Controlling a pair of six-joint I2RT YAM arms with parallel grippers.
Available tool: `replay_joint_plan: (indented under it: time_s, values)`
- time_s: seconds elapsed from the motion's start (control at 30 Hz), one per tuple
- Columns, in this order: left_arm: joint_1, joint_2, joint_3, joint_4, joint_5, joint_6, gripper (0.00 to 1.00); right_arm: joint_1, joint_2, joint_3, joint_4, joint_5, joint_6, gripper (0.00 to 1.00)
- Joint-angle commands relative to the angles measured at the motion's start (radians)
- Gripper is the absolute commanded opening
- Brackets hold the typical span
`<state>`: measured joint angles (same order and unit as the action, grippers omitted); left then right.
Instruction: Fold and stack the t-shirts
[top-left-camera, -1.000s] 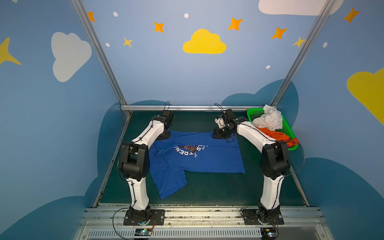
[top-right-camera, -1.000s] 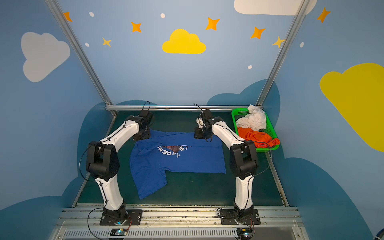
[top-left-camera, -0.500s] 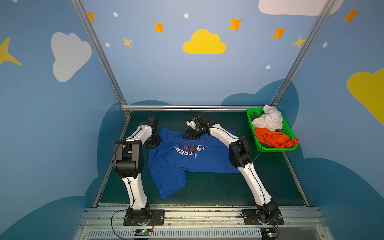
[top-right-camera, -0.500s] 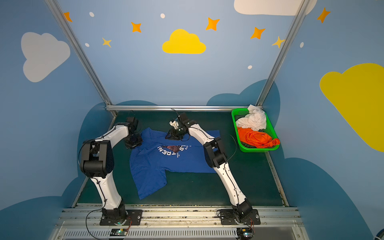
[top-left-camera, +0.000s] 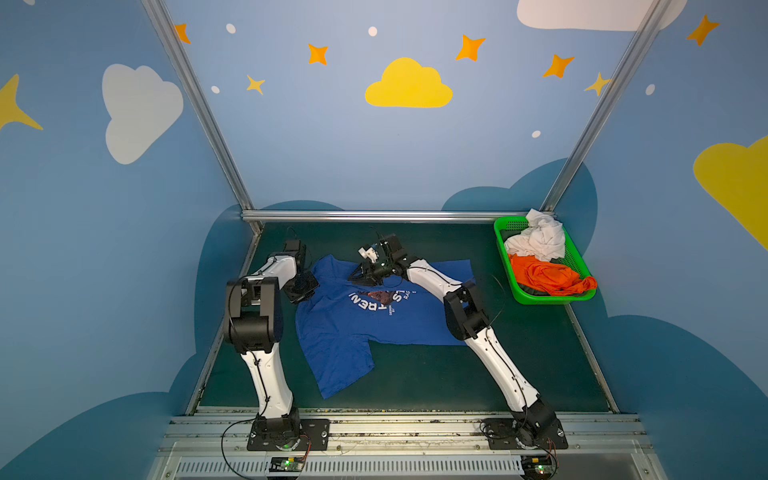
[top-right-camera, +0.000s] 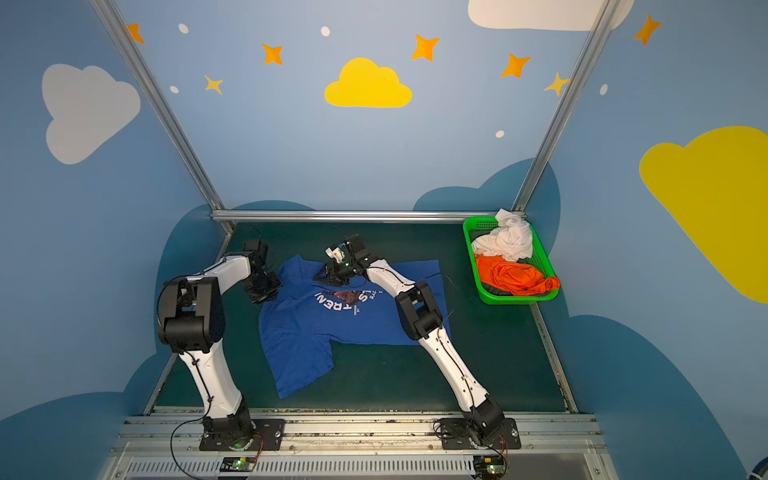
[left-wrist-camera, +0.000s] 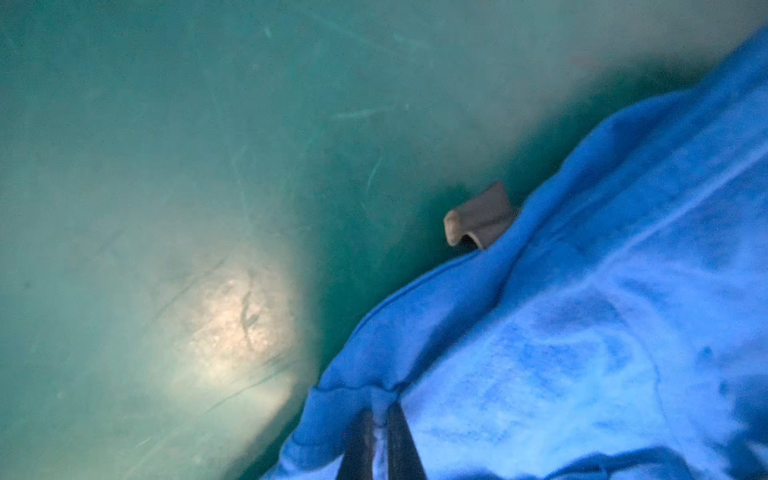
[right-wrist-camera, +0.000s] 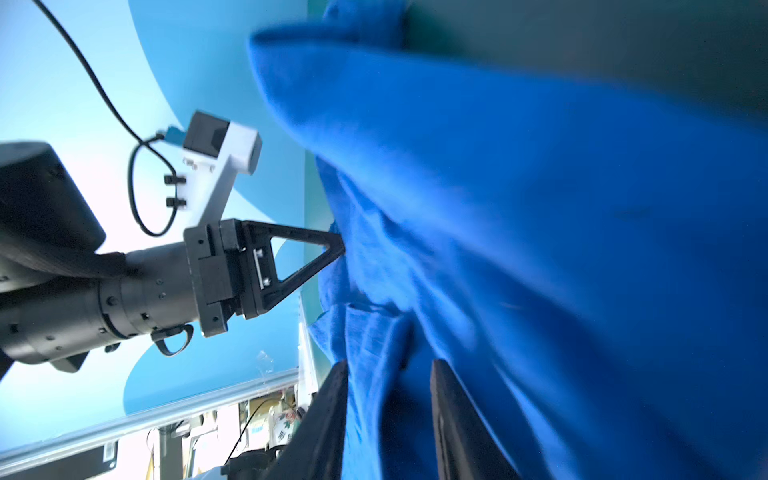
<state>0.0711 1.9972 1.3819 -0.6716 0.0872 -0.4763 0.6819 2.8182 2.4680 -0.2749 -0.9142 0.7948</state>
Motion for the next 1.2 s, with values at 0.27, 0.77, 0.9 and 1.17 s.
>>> replay_joint_plan:
  time_s: [0.27,0.77,0.9,1.17]
  values:
    - [0.015,0.068,-0.019,0.031,0.049,-0.006,0.08,0.061,-0.019,-0.046,-0.052,-0.084,-0.038,0.37]
    - [0.027,0.136,0.051,-0.022,0.010,-0.004,0.07,0.073,-0.171,-0.268,-0.194,-0.135,-0.240,0.24]
    - [0.029,0.156,0.087,-0.041,-0.002,0.004,0.07,0.075,-0.234,-0.319,-0.270,-0.119,-0.330,0.22]
    - [0.030,0.176,0.143,-0.076,-0.047,0.022,0.09,0.080,-0.336,-0.384,-0.487,-0.042,-0.538,0.29]
